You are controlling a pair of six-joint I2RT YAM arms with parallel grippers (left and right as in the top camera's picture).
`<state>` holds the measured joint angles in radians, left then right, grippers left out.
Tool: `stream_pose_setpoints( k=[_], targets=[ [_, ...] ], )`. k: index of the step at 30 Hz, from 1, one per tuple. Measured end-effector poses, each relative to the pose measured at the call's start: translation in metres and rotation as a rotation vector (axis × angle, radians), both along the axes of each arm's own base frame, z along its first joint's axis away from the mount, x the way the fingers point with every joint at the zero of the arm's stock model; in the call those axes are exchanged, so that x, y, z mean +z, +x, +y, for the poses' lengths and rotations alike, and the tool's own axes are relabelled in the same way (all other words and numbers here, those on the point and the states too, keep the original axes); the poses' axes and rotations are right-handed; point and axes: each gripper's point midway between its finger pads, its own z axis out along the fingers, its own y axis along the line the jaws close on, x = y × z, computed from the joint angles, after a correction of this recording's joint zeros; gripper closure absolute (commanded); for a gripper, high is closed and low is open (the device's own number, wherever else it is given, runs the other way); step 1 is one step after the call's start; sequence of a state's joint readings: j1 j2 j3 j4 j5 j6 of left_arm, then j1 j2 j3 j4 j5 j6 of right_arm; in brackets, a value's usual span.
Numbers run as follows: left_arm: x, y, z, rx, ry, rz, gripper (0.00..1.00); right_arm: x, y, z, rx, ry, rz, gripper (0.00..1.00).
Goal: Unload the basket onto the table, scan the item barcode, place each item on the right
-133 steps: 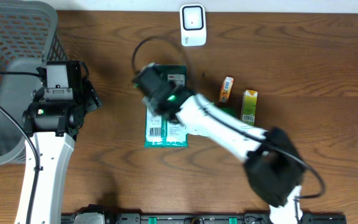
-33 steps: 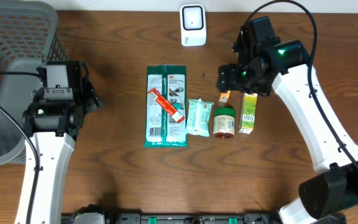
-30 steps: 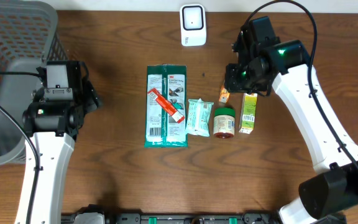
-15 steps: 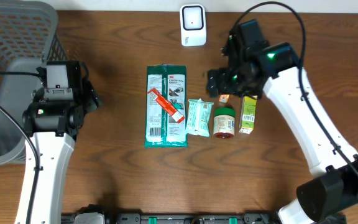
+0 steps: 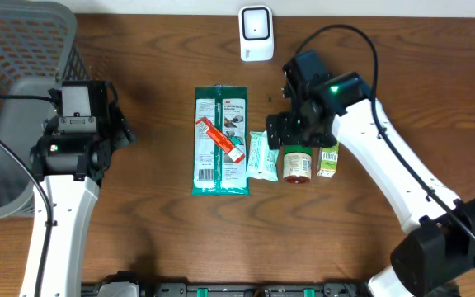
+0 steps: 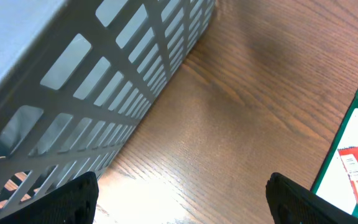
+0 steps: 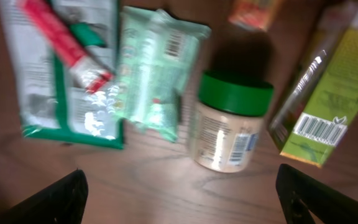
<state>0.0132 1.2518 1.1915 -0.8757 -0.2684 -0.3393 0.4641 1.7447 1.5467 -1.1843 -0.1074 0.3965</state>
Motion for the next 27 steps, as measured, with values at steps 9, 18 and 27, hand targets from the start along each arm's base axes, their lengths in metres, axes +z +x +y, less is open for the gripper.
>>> stream_pose_setpoints(
  k=[9, 18, 27],
  targets=[
    [0.000, 0.000, 0.000, 0.000, 0.000, 0.000, 0.13, -0.050, 0.003, -0.019, -0.115, -0.088, -0.020, 0.09],
    [0.000, 0.000, 0.000, 0.000, 0.000, -0.001, 0.13, -0.059, 0.012, -0.025, -0.154, -0.120, -0.074, 0.09],
    [0.000, 0.000, 0.000, 0.000, 0.000, 0.000, 0.13, -0.072, 0.016, -0.028, -0.178, -0.125, -0.106, 0.10]
  ],
)
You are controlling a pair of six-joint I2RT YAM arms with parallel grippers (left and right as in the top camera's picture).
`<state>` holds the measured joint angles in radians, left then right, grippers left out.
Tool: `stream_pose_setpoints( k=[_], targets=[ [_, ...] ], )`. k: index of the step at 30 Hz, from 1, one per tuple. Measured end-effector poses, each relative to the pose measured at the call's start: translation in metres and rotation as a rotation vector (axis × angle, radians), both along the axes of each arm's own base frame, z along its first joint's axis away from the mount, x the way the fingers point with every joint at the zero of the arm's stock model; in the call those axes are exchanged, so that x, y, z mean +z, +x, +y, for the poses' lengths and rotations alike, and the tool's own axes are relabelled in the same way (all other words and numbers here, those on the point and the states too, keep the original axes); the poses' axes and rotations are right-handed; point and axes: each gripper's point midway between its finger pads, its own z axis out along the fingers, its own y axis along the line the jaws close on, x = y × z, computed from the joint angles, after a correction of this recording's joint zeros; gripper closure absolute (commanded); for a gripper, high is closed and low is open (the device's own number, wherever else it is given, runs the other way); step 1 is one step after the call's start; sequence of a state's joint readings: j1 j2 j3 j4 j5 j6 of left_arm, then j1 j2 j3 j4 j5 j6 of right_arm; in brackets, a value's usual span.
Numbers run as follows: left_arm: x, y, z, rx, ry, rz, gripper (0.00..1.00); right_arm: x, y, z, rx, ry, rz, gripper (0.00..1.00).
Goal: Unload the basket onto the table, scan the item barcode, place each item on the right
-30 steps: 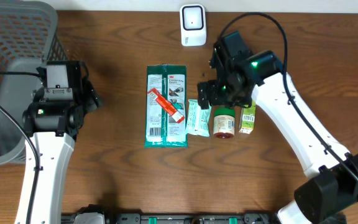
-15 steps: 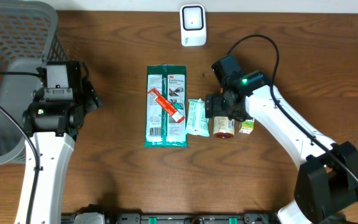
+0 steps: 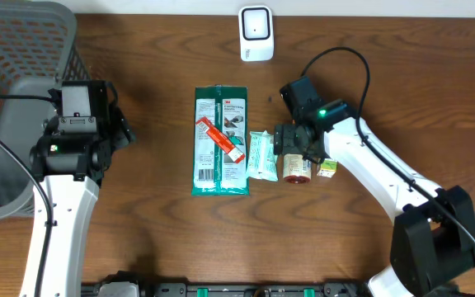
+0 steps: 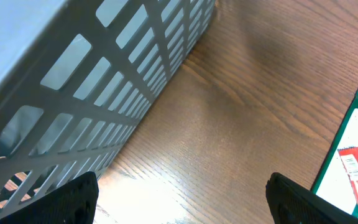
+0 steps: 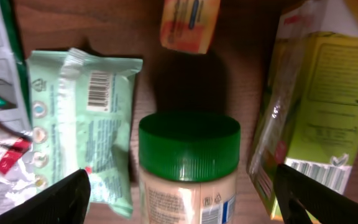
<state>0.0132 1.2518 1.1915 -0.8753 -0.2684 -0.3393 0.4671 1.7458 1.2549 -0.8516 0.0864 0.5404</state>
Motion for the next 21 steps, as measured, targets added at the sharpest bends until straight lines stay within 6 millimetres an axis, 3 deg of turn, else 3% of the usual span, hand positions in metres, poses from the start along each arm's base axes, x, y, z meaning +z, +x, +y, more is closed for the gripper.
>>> stream_pose_setpoints(
  k=[6, 14, 21],
  targets=[
    [0.000, 0.000, 0.000, 0.000, 0.000, 0.000, 0.13, -0.020, -0.001, 0.000, -0.010, 0.013, -0.022, 0.12],
    [0.000, 0.000, 0.000, 0.000, 0.000, 0.000, 0.13, -0.033, 0.004, 0.002, -0.017, 0.037, -0.063, 0.17],
    [0.000, 0.000, 0.000, 0.000, 0.000, 0.000, 0.13, -0.037, 0.002, 0.001, -0.018, 0.038, -0.065, 0.14]
  ],
)
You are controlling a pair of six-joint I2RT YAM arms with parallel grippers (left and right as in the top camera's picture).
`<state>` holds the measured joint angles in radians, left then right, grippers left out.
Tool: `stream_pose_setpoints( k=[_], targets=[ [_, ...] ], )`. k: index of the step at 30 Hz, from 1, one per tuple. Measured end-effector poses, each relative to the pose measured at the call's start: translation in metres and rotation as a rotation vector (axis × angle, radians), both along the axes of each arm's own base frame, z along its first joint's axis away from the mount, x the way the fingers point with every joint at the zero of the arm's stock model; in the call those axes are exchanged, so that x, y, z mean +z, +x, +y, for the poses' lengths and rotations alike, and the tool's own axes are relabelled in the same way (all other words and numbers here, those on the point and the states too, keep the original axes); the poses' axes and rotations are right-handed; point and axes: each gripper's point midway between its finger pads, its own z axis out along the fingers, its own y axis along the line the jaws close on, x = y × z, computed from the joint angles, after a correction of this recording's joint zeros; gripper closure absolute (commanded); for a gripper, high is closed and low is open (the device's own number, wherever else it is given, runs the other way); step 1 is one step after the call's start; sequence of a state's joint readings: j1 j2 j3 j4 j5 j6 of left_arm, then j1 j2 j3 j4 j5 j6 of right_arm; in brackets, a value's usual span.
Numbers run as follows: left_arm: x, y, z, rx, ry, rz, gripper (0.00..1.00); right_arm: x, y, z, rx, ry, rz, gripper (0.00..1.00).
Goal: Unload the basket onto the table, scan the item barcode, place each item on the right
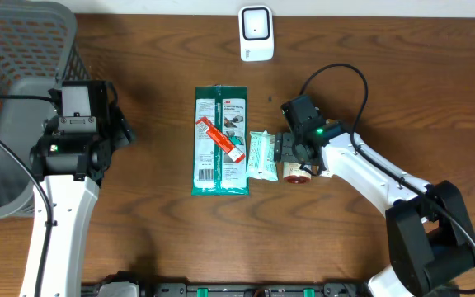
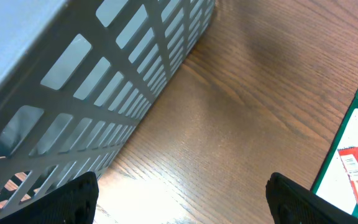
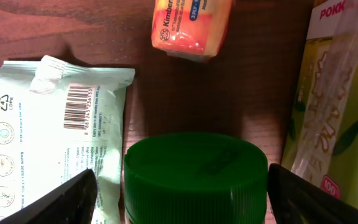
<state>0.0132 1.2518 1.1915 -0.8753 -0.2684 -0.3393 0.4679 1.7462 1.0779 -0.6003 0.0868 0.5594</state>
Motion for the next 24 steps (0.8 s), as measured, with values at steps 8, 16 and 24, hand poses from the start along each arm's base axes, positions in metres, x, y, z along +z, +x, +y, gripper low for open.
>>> stream_pose_setpoints(
  k=[8, 16, 24],
  targets=[
    [0.000, 0.000, 0.000, 0.000, 0.000, 0.000, 0.13, 0.014, -0.001, -0.001, 0.034, -0.025, 0.028, 0.08],
    [0.000, 0.000, 0.000, 0.000, 0.000, 0.000, 0.13, 0.114, 0.030, -0.014, -0.017, 0.010, -0.055, 0.08],
    [0.000, 0.000, 0.000, 0.000, 0.000, 0.000, 0.13, 0.100, 0.033, -0.079, -0.178, -0.020, 0.006, 0.09]
  ],
)
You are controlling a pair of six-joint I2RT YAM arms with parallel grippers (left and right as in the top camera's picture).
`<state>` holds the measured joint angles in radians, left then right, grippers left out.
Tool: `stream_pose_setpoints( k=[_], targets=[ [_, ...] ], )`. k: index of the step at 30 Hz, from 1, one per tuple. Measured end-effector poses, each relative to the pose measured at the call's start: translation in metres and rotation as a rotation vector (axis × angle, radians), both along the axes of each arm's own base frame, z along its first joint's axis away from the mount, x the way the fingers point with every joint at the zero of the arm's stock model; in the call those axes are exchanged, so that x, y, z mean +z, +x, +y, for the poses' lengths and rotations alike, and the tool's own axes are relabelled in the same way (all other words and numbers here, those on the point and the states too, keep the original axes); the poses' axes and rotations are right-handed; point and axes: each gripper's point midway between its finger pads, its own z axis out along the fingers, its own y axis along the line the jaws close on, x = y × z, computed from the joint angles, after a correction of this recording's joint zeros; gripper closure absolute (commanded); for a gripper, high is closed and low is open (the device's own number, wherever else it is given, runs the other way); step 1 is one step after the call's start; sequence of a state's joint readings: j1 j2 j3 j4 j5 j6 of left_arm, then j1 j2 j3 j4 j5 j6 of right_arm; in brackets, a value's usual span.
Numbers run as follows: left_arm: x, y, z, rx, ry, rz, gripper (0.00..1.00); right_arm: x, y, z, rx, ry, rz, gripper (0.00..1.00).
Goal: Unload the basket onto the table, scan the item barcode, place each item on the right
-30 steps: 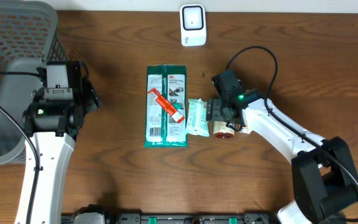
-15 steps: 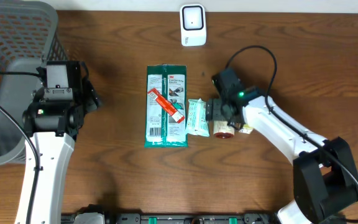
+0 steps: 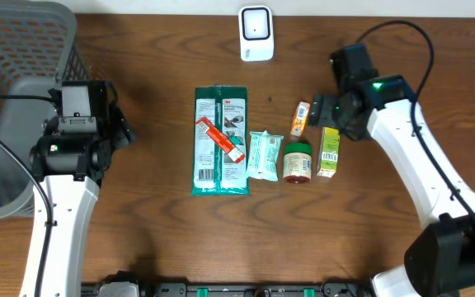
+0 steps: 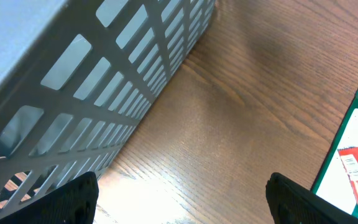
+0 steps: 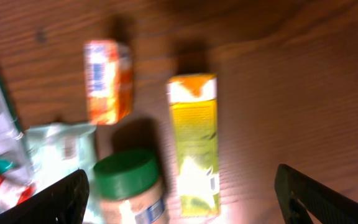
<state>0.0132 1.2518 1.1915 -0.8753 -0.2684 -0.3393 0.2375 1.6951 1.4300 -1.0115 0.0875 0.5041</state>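
Observation:
A white barcode scanner [image 3: 256, 33] stands at the table's far edge. The items lie in a row: a green packet [image 3: 221, 169] with a red tube [image 3: 221, 140] on it, a mint wipes pack [image 3: 262, 154], a green-lidded jar [image 3: 297, 162], a yellow-green box [image 3: 329, 153] and a small orange pack [image 3: 301, 118]. My right gripper [image 5: 182, 205] hangs open and empty above the box [image 5: 194, 149], with the jar [image 5: 129, 186] and orange pack [image 5: 107, 81] to its left. My left gripper [image 4: 179, 205] is open over bare wood by the basket.
A grey mesh basket [image 3: 15, 82] fills the far left corner, its wall [image 4: 73, 81] close beside the left gripper. The green packet's corner [image 4: 353, 155] shows at the right of the left wrist view.
My right gripper was low over the jar's green lid. It is now higher and further right, above the yellow-green box, still open and empty. The left arm has not moved.
My right gripper first hung open above the row of items. It then stood closer over the jar, then just above its green lid. Now it is up again over the box with nothing in it. The left gripper stayed open by the basket throughout.

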Motion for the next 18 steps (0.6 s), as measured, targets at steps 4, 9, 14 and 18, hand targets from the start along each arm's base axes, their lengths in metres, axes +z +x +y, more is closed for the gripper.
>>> stream_pose_setpoints(
  k=[4, 9, 14, 18],
  targets=[
    [0.000, 0.000, 0.000, 0.000, 0.000, 0.000, 0.13, -0.024, 0.001, -0.009, -0.023, 0.000, 0.002, 0.10],
    [0.000, 0.000, 0.000, 0.000, 0.000, 0.000, 0.13, -0.051, -0.002, -0.008, -0.007, 0.006, 0.010, 0.11],
    [0.000, 0.000, 0.000, 0.000, 0.000, 0.000, 0.13, -0.066, 0.000, -0.006, -0.002, 0.014, -0.018, 0.16],
    [0.000, 0.000, 0.000, 0.000, 0.000, 0.000, 0.13, -0.076, 0.004, -0.005, -0.001, 0.023, -0.055, 0.19]
  ],
)
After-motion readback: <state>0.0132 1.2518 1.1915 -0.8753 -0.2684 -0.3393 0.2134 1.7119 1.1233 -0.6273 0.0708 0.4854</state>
